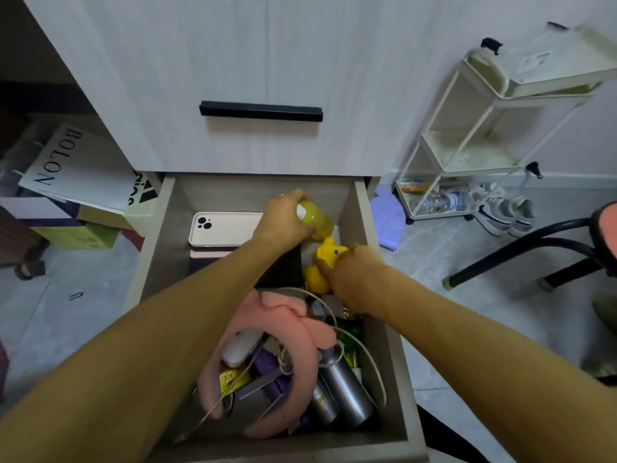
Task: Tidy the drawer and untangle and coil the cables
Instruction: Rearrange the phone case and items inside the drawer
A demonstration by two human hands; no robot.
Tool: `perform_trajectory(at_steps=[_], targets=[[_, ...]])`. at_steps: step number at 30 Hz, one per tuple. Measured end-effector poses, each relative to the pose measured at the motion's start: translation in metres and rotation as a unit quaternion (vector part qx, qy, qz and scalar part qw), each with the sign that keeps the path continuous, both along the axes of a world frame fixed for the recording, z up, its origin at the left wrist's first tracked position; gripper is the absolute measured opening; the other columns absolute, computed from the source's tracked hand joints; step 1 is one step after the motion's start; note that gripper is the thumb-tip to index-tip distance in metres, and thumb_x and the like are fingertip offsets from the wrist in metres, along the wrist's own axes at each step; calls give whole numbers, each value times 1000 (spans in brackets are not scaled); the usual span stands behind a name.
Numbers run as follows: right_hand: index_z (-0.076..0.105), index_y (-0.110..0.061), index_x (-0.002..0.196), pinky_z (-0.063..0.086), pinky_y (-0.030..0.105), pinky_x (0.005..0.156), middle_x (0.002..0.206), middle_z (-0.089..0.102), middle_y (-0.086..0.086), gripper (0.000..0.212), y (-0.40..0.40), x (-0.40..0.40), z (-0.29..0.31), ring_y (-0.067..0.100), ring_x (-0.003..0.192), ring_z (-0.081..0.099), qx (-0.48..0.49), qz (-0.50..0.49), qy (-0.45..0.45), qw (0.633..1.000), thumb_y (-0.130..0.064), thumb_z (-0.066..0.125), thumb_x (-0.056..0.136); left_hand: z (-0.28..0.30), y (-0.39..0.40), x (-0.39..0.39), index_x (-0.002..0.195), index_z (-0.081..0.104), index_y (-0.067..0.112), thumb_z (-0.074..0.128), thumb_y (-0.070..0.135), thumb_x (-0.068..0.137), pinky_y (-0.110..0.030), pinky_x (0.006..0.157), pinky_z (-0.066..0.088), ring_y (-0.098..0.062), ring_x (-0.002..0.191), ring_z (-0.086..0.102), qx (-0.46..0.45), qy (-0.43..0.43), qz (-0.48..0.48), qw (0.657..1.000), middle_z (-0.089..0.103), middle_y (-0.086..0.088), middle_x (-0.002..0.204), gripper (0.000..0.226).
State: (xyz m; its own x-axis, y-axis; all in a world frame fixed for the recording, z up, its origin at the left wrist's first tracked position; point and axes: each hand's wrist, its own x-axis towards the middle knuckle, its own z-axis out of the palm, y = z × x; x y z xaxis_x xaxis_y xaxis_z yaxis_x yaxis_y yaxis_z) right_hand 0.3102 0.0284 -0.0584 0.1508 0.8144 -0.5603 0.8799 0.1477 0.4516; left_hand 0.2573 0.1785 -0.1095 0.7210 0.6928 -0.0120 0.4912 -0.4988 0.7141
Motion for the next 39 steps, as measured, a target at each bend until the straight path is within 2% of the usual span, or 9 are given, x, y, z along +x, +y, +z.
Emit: perform_trajectory(at_steps=[3,8,12,15,21,27,31,35,39], targets=[[19,-9,152,37,35,101,150,36,15,60,-1,3,-1,28,131,44,17,14,18,1000,-27,45,101,-16,-5,8,117,58,14,77,12,70,-30,82,46,-29,100,57,17,-8,-19,1000,57,-14,113,51],[20,-11,151,37,35,100,151,34,15,62,0,5,-8,28,131,43,15,18,16,1000,-30,48,99,-27,-2,7,101,49,17,76,8,73,-40,76,54,-23,85,61,-5,-51,-2,999,59,-7,105,39],[18,-12,152,37,34,97,148,38,14,58,-2,6,-12,29,129,44,39,24,18,999,-28,40,101,-33,1,5,87,63,14,72,9,80,-31,71,49,-23,78,62,33,-36,-14,999,66,-7,88,12],[12,-10,153,36,35,96,141,47,15,59,-2,6,-19,32,128,44,54,27,10,998,-27,35,102,-37,0,7,98,75,12,62,7,87,-25,79,49,-21,90,66,10,-12,-67,998,74,-6,98,18],[13,-7,152,36,37,97,135,53,17,56,-3,8,-20,33,125,46,65,49,3,997,-23,32,103,-33,8,-9,122,68,11,52,-2,89,-20,94,42,-25,113,62,-5,28,-86,996,67,-10,124,39],[43,-15,135,36,32,76,118,63,8,37,-8,6,-18,27,106,60,131,20,74,988,-18,42,98,-18,-3,-40,108,74,14,63,13,91,-23,89,48,-15,97,66,-40,46,-128,990,73,-3,107,20],[54,-17,115,34,31,68,108,66,5,26,-22,-3,-14,28,95,64,134,4,130,982,-30,37,100,-11,-26,-67,97,73,23,72,25,86,-24,82,51,-3,85,65,-104,97,-197,970,72,9,92,11],[55,-19,115,33,30,69,111,65,2,33,-34,-14,-13,27,97,64,109,-10,124,986,-44,44,96,3,-33,-104,94,76,24,71,33,87,-27,82,53,-5,85,67,-174,131,-210,953,73,9,88,13],[51,-18,125,43,33,84,123,62,3,28,-28,-23,-15,25,109,61,78,-61,97,990,-24,47,99,26,-44,-149,86,74,17,54,53,92,-38,75,50,-20,79,65,-113,22,-100,988,71,-3,81,41]])
